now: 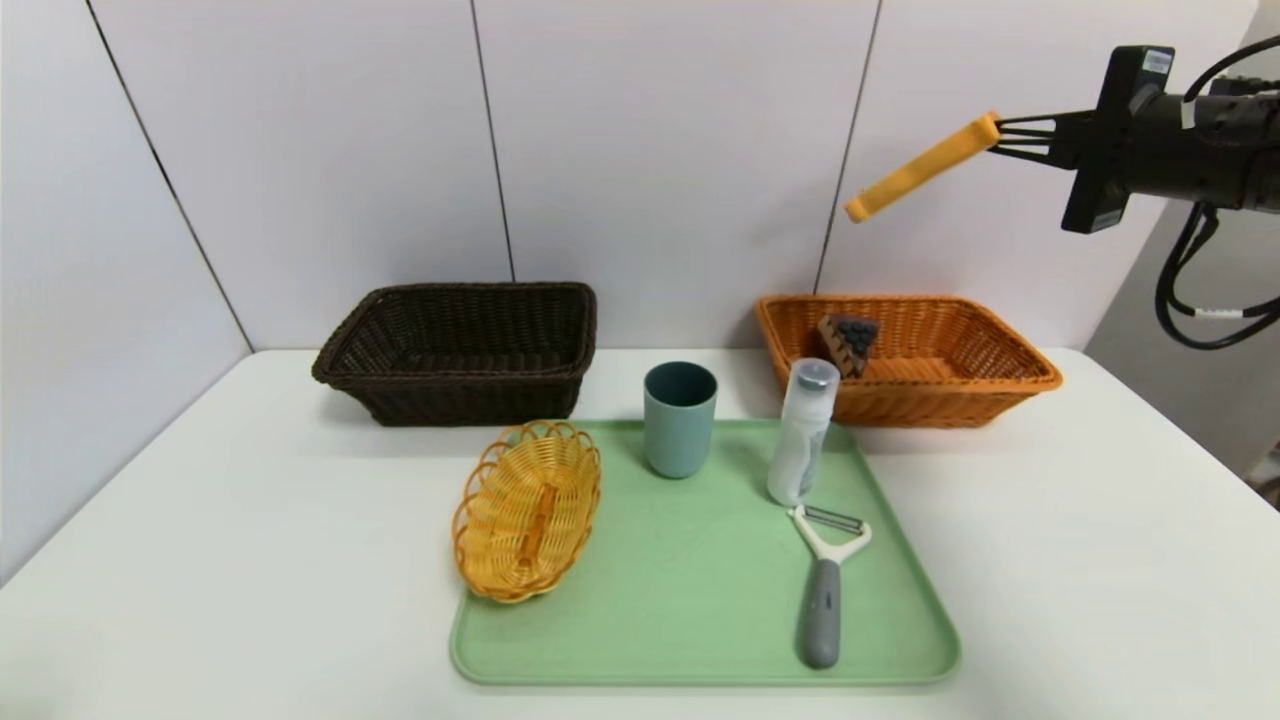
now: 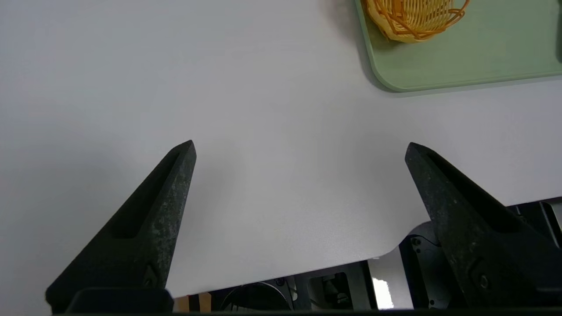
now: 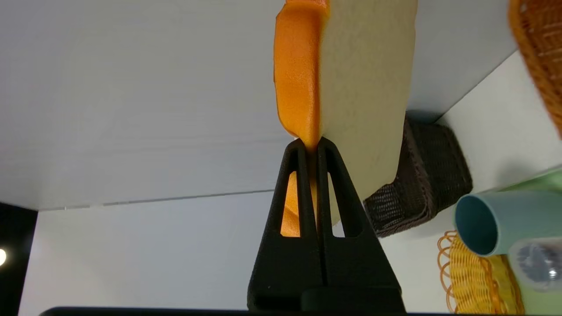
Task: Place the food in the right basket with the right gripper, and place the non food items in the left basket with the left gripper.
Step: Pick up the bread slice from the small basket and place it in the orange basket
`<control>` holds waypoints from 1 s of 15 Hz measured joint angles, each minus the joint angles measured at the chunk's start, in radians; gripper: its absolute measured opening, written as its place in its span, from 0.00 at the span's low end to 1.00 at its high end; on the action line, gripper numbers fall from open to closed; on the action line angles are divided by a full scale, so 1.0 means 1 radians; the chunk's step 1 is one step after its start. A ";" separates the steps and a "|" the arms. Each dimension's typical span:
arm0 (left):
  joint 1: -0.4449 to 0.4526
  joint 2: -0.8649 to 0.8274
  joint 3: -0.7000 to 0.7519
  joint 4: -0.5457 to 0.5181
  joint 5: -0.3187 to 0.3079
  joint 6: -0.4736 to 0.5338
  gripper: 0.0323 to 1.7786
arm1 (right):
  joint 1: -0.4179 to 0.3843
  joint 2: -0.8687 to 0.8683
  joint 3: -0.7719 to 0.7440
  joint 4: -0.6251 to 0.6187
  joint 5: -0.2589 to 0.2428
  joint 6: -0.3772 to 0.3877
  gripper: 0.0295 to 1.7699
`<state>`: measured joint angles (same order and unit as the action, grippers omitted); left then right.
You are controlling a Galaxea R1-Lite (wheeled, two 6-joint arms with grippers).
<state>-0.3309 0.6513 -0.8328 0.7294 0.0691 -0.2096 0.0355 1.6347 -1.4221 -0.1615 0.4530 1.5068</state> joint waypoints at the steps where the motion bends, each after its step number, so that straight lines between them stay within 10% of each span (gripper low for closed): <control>1: 0.000 -0.005 0.001 0.000 0.000 0.000 0.95 | -0.008 0.007 0.001 0.016 -0.018 0.000 0.02; 11: 0.000 0.004 -0.002 -0.050 0.000 -0.039 0.95 | -0.027 0.035 0.054 0.143 -0.235 -0.010 0.02; 15: -0.001 0.010 -0.002 -0.051 -0.001 -0.040 0.95 | -0.041 0.067 0.077 0.140 -0.241 -0.011 0.02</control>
<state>-0.3315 0.6609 -0.8345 0.6787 0.0683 -0.2496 -0.0057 1.7015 -1.3455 -0.0215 0.2117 1.4962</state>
